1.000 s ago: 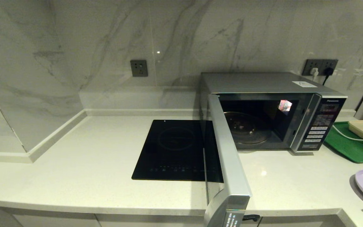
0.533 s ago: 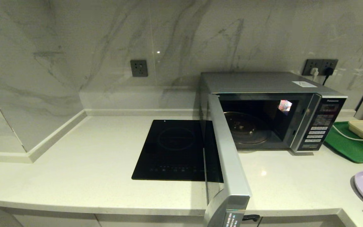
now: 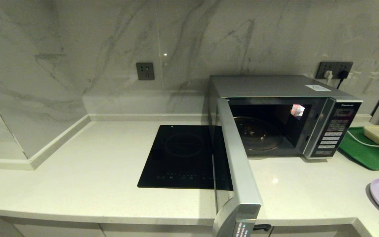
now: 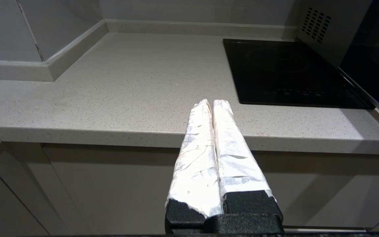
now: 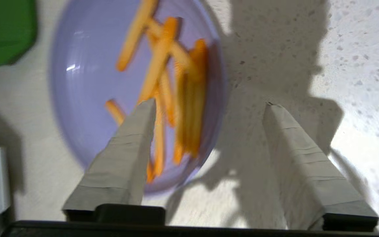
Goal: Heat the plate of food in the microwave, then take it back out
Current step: Close the microwave oven
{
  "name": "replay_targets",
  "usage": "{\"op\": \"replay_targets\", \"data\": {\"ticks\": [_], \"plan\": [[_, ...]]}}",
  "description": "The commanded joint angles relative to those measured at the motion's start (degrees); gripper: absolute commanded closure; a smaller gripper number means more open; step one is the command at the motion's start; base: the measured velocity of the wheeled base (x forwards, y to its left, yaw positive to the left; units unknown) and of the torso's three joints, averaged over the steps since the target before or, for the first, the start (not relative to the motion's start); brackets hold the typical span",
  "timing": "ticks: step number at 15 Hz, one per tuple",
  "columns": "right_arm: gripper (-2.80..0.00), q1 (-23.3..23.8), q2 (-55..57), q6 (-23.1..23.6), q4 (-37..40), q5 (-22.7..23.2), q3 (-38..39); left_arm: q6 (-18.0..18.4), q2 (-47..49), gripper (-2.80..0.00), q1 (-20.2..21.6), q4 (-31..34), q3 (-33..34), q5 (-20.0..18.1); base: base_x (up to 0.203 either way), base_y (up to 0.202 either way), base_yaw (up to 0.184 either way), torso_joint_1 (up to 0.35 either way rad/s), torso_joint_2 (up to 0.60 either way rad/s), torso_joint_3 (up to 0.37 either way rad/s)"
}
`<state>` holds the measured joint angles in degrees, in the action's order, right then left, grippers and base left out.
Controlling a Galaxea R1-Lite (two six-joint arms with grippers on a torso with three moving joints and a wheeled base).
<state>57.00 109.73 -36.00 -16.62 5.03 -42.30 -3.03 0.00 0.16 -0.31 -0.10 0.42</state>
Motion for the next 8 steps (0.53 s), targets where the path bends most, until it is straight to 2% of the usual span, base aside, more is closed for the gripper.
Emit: {"op": "replay_targets", "data": {"ticks": [1, 3, 4, 5, 8], "plan": [[-2.8, 0.2, -11.7, 1.9, 2.1, 1.6, 2.3, 0.0, 0.0, 0.0, 0.0, 0.0, 0.0, 0.0, 0.0, 0.0, 0.0, 0.0, 0.0, 0.0], [-2.8, -0.3, -21.0, 6.0, 6.7, 3.2, 3.8, 0.0, 0.0, 0.0, 0.0, 0.0, 0.0, 0.0, 0.0, 0.0, 0.0, 0.0, 0.0, 0.0], [-0.62, -1.2, -25.7, 7.2, 10.5, 4.2, 3.7, 0.0, 0.0, 0.0, 0.0, 0.0, 0.0, 0.0, 0.0, 0.0, 0.0, 0.0, 0.0, 0.0], [0.0, -2.5, -29.8, 8.0, 15.0, 4.8, 2.9, 0.0, 0.0, 0.0, 0.0, 0.0, 0.0, 0.0, 0.0, 0.0, 0.0, 0.0, 0.0, 0.0], [0.0, -8.6, -38.6, 9.6, 33.4, 5.9, -6.0, 0.0, 0.0, 0.0, 0.0, 0.0, 0.0, 0.0, 0.0, 0.0, 0.0, 0.0, 0.0, 0.0]]}}
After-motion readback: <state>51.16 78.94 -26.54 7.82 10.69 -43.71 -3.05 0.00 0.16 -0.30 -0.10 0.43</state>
